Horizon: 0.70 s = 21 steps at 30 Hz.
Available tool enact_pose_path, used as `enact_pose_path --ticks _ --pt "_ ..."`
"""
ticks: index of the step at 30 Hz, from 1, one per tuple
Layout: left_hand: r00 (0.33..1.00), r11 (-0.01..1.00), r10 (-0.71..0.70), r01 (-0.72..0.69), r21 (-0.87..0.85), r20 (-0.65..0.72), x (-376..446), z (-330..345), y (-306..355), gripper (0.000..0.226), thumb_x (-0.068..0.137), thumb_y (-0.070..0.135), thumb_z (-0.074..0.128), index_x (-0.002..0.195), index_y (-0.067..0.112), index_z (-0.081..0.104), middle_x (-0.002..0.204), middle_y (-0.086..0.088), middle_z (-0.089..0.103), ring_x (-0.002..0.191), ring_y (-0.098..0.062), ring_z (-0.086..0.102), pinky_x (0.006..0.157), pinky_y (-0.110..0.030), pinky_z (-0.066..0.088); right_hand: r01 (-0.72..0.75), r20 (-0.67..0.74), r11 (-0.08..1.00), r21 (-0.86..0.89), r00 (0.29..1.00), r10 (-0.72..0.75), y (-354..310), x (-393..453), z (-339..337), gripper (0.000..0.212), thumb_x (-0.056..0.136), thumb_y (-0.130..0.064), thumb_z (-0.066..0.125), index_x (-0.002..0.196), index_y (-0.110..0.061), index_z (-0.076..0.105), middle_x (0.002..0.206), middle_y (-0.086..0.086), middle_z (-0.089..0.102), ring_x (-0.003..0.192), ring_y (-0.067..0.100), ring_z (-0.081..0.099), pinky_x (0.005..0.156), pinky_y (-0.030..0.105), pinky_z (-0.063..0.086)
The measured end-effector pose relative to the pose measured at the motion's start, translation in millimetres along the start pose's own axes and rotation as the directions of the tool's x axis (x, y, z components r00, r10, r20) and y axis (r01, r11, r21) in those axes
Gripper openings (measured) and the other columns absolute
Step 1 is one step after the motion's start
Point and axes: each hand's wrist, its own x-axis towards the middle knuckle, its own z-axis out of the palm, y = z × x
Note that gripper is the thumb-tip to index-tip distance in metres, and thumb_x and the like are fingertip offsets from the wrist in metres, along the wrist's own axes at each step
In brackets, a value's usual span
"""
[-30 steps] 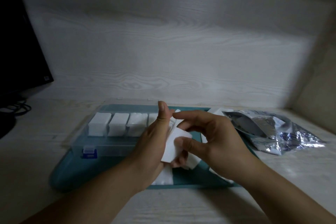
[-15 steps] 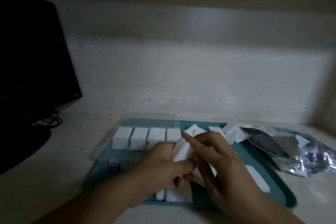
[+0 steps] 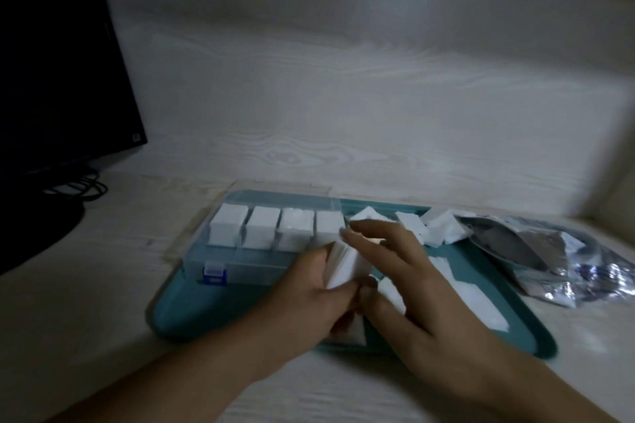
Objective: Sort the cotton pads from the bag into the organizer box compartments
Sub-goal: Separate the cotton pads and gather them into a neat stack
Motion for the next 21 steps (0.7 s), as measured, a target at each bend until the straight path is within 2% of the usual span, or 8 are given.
enact_pose_path --ticks 4,8,10,13,16,18,20,21 --pt "1.0 1.0 -0.008 0.008 -0.016 -0.005 1.4 -2.0 -3.5 0.009 0.094 0.017 0.064 0.102 0.021 0.063 0.062 0.009 0.059 0.057 -0.006 0.055 0.046 -0.019 0.042 0.028 -0.042 0.999 -0.023 0.999 -0.029 -0.6 2.5 -5.2 0.063 0.091 -0.017 0.053 0.15 -0.027 0.033 0.148 -0.017 0.031 0.142 0.008 0.027 0.111 0.014 0.024" --pt "1.0 1.0 -0.003 0.003 -0.012 -0.006 1.9 -0.8 -3.6 0.013 0.095 0.024 0.063 0.107 0.024 0.066 0.072 0.002 0.067 0.061 -0.01 0.061 0.048 -0.021 0.045 0.049 0.053 0.995 -0.092 0.998 -0.044 -0.7 3.2 -6.2 0.066 0.091 -0.022 0.051 0.152 -0.029 0.028 0.153 -0.018 0.023 0.146 0.006 0.014 0.117 0.027 0.022" --pt "1.0 1.0 -0.01 0.01 -0.019 -0.014 2.7 -0.9 -5.0 0.018 0.093 0.03 0.065 0.11 0.027 0.067 0.084 -0.004 0.071 0.069 -0.014 0.066 0.051 -0.024 0.048 0.04 0.041 0.995 -0.086 0.998 -0.037 -0.2 3.3 -5.6 0.07 0.09 -0.022 0.051 0.153 -0.029 0.024 0.154 -0.018 0.02 0.146 0.004 0.012 0.117 0.023 0.02" --pt "1.0 0.999 -0.004 0.004 -0.034 0.009 4.3 -2.8 -8.6 0.022 0.09 0.036 0.065 0.111 0.031 0.067 0.096 -0.009 0.073 0.086 -0.026 0.071 0.062 -0.032 0.053 0.03 0.064 0.997 -0.067 0.998 -0.026 -0.5 3.4 -5.1 0.065 0.09 -0.023 0.05 0.151 -0.029 0.03 0.152 -0.016 0.025 0.144 0.002 0.015 0.115 0.02 0.019" --pt "0.999 0.996 -0.027 0.023 -0.088 -0.044 4.5 -2.6 -8.5 0.031 0.075 0.044 0.068 0.104 0.033 0.071 0.079 -0.006 0.071 0.072 -0.023 0.067 0.057 -0.034 0.05 -0.033 -0.08 0.999 -0.002 0.996 0.032 4.8 3.6 -13.6 0.063 0.09 -0.034 0.045 0.151 -0.033 0.028 0.148 -0.016 0.033 0.139 0.0 0.028 0.112 0.015 0.026" --pt "0.998 0.984 -0.026 0.017 -0.18 -0.051 3.2 -1.0 -4.3 0.035 0.07 0.046 0.065 0.099 0.028 0.073 0.068 -0.01 0.063 0.058 -0.023 0.057 0.049 -0.031 0.041 -0.133 -0.155 0.991 0.003 0.979 0.132 17.0 7.7 -25.7 0.056 0.091 -0.035 0.045 0.146 -0.035 0.037 0.139 -0.016 0.045 0.124 -0.009 0.043 0.099 0.007 0.034" --pt "0.997 0.95 -0.043 0.022 -0.311 -0.058 1.9 -0.3 1.5 0.049 0.073 0.051 0.059 0.105 0.015 0.069 0.064 -0.012 0.057 0.051 -0.022 0.051 0.044 -0.027 0.036 -0.255 -0.116 0.965 -0.069 0.962 0.246 30.2 13.0 -39.8 0.037 0.094 -0.025 0.051 0.13 -0.033 0.054 0.129 -0.018 0.055 0.1 -0.017 0.052 0.086 0.005 0.043" --pt "0.996 0.929 -0.067 0.04 -0.368 -0.062 1.8 -1.0 3.8 0.058 0.076 0.057 0.055 0.108 0.01 0.067 0.063 -0.013 0.056 0.049 -0.021 0.049 0.042 -0.025 0.034 -0.296 -0.049 0.947 -0.124 0.955 0.293 34.4 14.7 -45.0 0.034 0.094 -0.021 0.054 0.125 -0.033 0.058 0.127 -0.02 0.057 0.097 -0.016 0.053 0.088 0.009 0.046"
